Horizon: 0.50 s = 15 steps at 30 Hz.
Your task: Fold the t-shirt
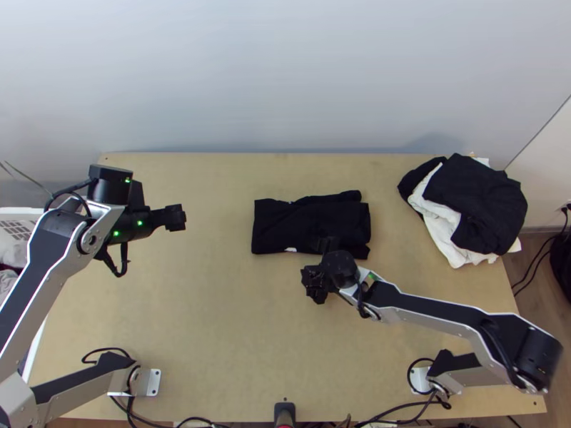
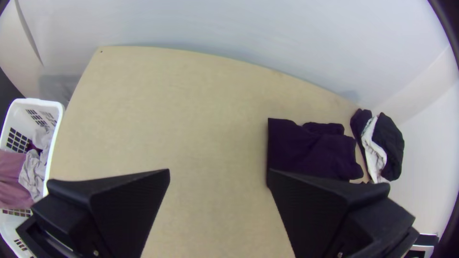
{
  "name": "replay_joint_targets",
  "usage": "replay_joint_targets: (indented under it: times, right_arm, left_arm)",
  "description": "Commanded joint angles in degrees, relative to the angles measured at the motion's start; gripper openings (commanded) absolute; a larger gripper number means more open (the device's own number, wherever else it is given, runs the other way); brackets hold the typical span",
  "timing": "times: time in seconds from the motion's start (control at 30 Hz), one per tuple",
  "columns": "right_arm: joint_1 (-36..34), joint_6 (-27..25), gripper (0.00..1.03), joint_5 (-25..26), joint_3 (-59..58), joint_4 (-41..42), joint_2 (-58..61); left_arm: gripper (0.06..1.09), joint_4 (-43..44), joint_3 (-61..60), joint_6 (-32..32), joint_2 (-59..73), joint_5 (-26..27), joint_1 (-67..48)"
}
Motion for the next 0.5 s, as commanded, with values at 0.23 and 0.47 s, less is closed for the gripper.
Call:
replay_joint_targets:
  times: [0.23, 0.47]
  right_arm:
    - [-4.97, -9.07, 0.99, 0.27, -0.6, 10.78, 8.98]
    - [-6.46, -11.18, 0.99, 1.06, 1.68, 14.56, 13.11]
  left_arm:
    - [1.05, 1.43, -3.56, 0.59, -1.24, 0.19, 1.39]
    - [1.05, 2.39, -3.82, 0.95, -1.24, 0.28, 1.92]
